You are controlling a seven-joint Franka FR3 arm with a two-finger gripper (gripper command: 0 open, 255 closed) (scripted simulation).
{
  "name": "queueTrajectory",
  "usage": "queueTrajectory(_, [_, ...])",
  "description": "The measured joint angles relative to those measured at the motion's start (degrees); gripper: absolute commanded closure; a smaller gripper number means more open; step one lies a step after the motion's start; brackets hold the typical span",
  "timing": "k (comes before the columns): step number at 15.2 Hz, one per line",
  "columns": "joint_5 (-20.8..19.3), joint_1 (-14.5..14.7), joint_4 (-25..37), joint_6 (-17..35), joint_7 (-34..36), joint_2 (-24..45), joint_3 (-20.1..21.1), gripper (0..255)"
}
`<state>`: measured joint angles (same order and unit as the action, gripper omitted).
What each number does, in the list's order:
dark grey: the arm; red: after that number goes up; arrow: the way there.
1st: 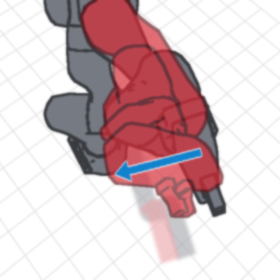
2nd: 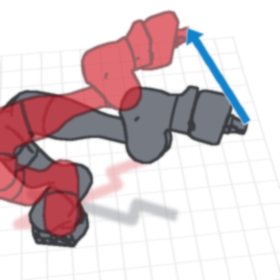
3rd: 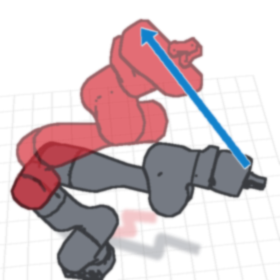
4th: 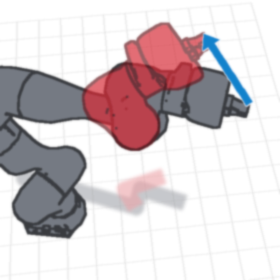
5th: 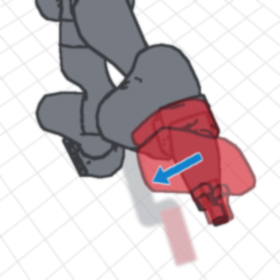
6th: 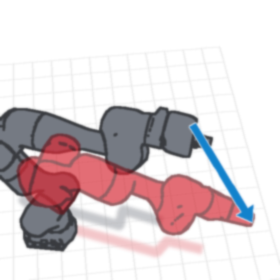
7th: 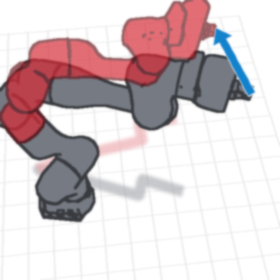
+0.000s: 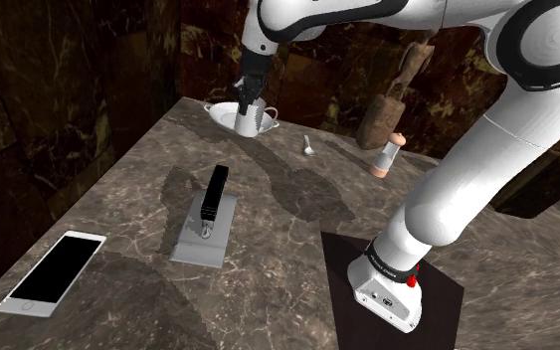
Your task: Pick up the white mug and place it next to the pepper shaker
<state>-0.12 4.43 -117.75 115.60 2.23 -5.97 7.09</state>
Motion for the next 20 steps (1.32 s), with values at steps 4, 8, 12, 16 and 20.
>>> queueTrajectory(4, [0.07, 0.00, 2.29, -2.80, -0.05, -0.52, -0.02, 255])
queueTrajectory(8, [0.11, -0.07, 5.30, -6.03, -0.25, -0.74, -0.12, 255])
queueTrajectory(12, [0.14, -0.03, 7.95, -8.96, -0.16, -1.00, -0.07, 255])
queueTrajectory(16, [0.11, -0.05, 11.28, -12.07, -0.20, -0.80, -0.10, 255])
queueTrajectory(20, [0.09, -0.04, 14.65, -15.22, -0.18, -0.58, -0.08, 255])
